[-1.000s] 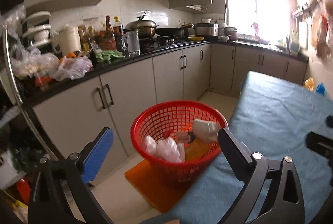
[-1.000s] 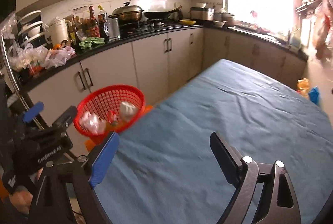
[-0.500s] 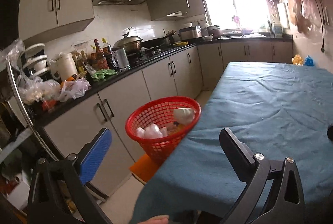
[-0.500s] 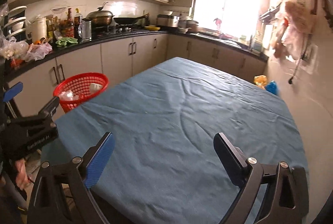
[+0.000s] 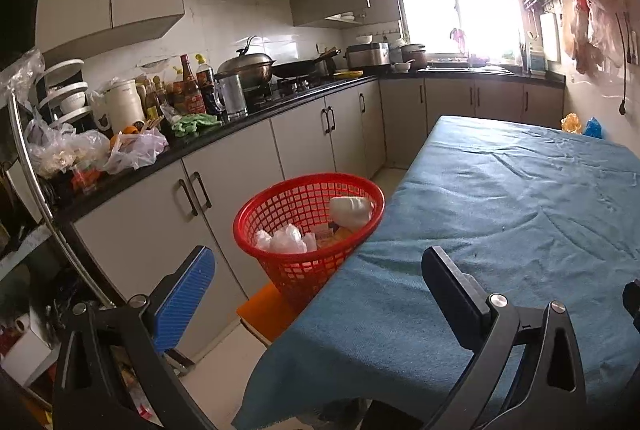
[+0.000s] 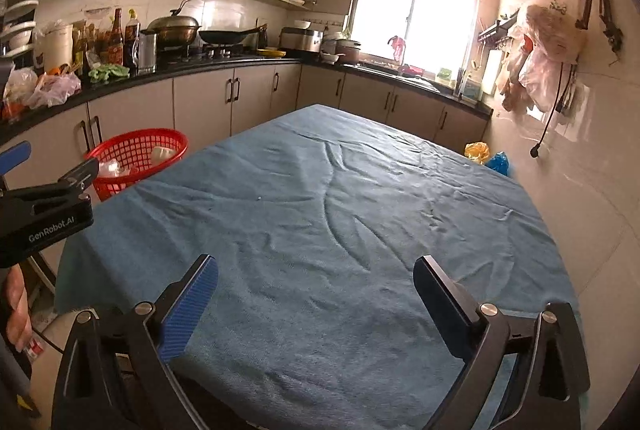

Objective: Collect trash

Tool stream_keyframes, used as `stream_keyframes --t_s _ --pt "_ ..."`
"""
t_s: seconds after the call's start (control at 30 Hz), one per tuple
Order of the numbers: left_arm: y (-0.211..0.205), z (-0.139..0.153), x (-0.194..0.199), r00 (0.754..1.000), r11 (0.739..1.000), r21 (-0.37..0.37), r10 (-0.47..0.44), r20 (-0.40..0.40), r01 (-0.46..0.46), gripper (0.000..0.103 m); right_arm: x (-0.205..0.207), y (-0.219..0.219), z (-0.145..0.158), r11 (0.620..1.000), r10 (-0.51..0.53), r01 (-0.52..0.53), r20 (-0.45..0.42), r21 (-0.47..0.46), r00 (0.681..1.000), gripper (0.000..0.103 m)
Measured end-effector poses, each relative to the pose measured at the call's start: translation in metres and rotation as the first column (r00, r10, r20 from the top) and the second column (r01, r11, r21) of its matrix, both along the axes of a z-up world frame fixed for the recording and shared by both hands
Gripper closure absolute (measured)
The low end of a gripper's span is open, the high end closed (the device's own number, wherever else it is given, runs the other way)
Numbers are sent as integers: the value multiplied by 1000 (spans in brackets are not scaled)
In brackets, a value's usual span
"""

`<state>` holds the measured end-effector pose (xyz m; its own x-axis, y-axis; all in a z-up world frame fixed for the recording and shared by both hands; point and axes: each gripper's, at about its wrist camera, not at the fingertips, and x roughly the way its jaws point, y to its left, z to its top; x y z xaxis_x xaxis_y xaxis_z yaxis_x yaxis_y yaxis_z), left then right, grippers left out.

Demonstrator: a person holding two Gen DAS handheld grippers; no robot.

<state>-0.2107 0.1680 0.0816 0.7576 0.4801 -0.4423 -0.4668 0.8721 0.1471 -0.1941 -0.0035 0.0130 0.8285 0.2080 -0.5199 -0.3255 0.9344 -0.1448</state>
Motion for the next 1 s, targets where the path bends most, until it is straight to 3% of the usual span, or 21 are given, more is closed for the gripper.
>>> stream_keyframes --t_s 1.0 --pt "3 -15 1 1000 1000 -10 -7 -28 7 0 2 14 -11 999 12 -13 -27 -44 1000 3"
